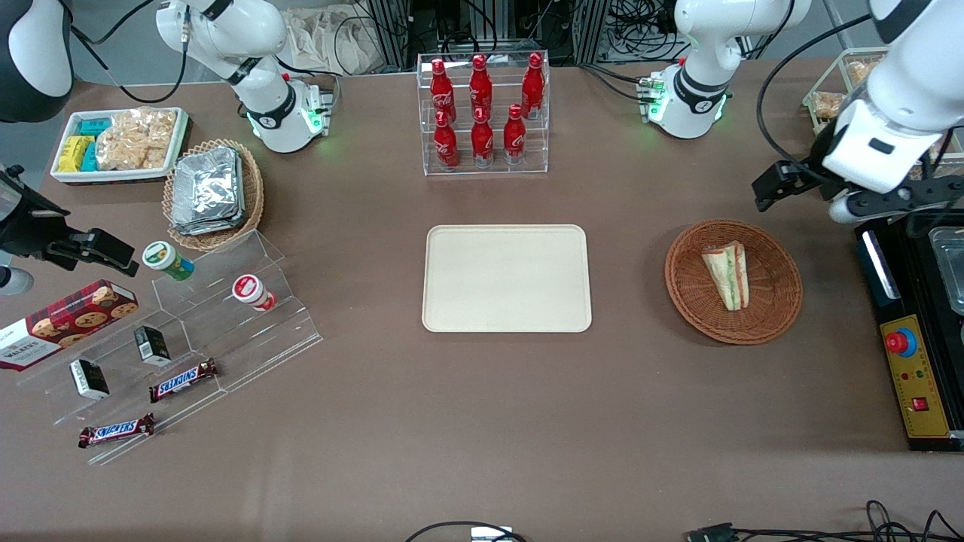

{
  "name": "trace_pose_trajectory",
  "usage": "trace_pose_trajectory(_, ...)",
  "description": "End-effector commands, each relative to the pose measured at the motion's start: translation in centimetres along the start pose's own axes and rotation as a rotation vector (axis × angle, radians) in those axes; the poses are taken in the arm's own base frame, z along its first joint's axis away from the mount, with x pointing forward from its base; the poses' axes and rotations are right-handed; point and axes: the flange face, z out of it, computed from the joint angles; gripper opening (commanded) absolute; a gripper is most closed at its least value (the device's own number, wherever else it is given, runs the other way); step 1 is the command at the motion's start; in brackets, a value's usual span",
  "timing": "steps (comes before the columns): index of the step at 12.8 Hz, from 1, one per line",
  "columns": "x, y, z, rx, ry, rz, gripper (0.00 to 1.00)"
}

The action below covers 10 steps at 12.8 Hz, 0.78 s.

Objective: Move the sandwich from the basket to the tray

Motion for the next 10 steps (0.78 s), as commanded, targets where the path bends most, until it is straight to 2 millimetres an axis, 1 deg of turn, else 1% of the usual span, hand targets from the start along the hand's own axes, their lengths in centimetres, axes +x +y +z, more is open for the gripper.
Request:
trace_pose_trajectory(1,-0.4,0.1,-1.0,-0.008,-0.010,-0.013,1.00)
trace_pose_trajectory(6,-0.6,-0.1,-1.1,-0.001,-0.026,-0.013,1.00)
trace_pose_trajectory(8,-0.8,-0.6,-0.2,0.011,-0.064,-0.017,1.00)
trace_pose_trajectory(9,-0.9,-1.1,1.1,0.019,-0.084,-0.027,1.00)
trace_pose_trajectory(10,-1.3,-2.9,2.3,0.023,-0.101,-0.059,1.00)
